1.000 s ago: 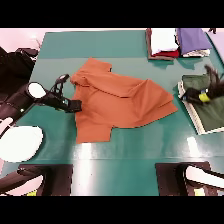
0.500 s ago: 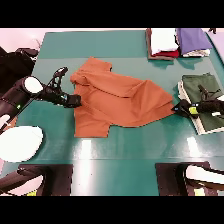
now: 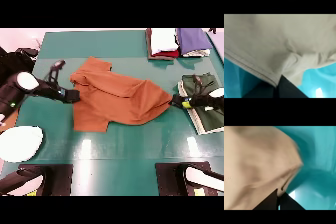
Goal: Fold the shirts.
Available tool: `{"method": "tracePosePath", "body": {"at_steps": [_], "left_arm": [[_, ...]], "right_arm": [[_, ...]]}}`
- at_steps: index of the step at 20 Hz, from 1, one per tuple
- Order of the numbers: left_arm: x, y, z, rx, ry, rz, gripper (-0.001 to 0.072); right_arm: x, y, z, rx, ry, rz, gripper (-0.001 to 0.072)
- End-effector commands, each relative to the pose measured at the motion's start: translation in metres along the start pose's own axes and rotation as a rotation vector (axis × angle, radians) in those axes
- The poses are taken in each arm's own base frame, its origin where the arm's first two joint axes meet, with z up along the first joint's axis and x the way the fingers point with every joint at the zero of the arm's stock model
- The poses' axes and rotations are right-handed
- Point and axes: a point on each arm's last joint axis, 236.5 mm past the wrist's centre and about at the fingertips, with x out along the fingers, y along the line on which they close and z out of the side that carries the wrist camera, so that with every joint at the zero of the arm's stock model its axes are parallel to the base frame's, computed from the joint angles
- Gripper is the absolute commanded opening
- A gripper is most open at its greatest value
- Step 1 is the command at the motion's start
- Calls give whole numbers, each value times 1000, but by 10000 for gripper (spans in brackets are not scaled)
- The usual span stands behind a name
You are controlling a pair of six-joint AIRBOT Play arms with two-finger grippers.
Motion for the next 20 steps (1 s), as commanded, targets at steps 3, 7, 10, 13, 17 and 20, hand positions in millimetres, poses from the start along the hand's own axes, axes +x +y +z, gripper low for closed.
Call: {"method": "tracePosePath", "body": {"at_steps": [3, 7, 10, 13, 17, 20], "left_arm": [[-181, -71, 93, 211, -483, 14, 22], [-392, -139, 106, 378, -964, 38, 22], [-499, -170, 83, 429, -1213, 31, 22], [-540, -183, 71, 451, -1327, 14, 21], [-479, -140, 95, 377, -1153, 144, 22], [-375, -86, 117, 294, -895, 242, 22]], "right_arm": [[-170, 111, 93, -339, -437, 38, 15], [-354, 206, 114, -561, -868, 25, 15], [-451, 236, 99, -609, -1079, -34, 15], [-494, 235, 89, -606, -1130, -145, 14], [-491, 226, 99, -577, -1059, -167, 13], [-430, 217, 122, -556, -856, -57, 13]]}}
